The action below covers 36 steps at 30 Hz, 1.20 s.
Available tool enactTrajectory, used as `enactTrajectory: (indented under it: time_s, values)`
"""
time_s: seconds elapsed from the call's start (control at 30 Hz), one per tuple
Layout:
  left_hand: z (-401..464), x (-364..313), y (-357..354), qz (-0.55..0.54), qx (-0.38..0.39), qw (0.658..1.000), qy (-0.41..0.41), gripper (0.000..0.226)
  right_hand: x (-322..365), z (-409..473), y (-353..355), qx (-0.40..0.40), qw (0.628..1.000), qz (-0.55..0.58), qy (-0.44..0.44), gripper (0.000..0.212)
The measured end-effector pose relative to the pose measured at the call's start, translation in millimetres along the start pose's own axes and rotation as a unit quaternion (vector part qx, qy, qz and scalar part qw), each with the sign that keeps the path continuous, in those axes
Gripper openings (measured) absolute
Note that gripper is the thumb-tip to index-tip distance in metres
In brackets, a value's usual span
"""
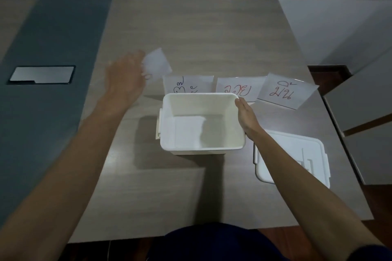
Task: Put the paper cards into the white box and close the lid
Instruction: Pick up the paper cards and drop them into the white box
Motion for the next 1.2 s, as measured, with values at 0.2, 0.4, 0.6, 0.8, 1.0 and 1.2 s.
enactTrajectory:
  time_s: [0.2, 0.4, 0.6, 0.8, 1.0, 1.2]
  values:
    - [-32, -138, -16, -0.044, 0.087, 0.985, -0.140, 0.028, -4, 1, 1, 0.029, 0.999, 0.038, -0.010, 0.035]
    - [-62, -211, -64, 0.061, 0.156, 0.949, -0.267, 0.035, -7, 3, 1, 0.035, 0.997, 0.060, -0.025, 0.036]
    - [-85, -215, -108, 0.019, 0.230, 0.941, -0.248, 0.034, -6, 5, 0, 0.062, 0.996, 0.063, -0.034, 0.037]
    - [-116, -191, -152, -0.181, 0.376, 0.898, -0.137, 0.044, -3, 3, 1, 0.067, 0.996, 0.054, -0.018, 0.037]
    - [-79, -177, -134, -0.240, 0.304, 0.915, -0.115, 0.046, -4, 2, 11, 0.043, 0.998, 0.035, 0.010, 0.032]
    - [39, -117, -105, -0.220, 0.008, 0.972, -0.087, 0.025, -6, 5, 28, 0.020, 0.999, -0.019, 0.037, 0.035]
Point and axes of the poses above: each hand's wrist, its own z-axis towards the middle knuckle, its own y-axis out of the back of the hand, x = y × z, the point moved 8 cm from there along z, towards the middle knuckle, and after that the axes turned 11 degrees about -y, right-handed, at the moved point
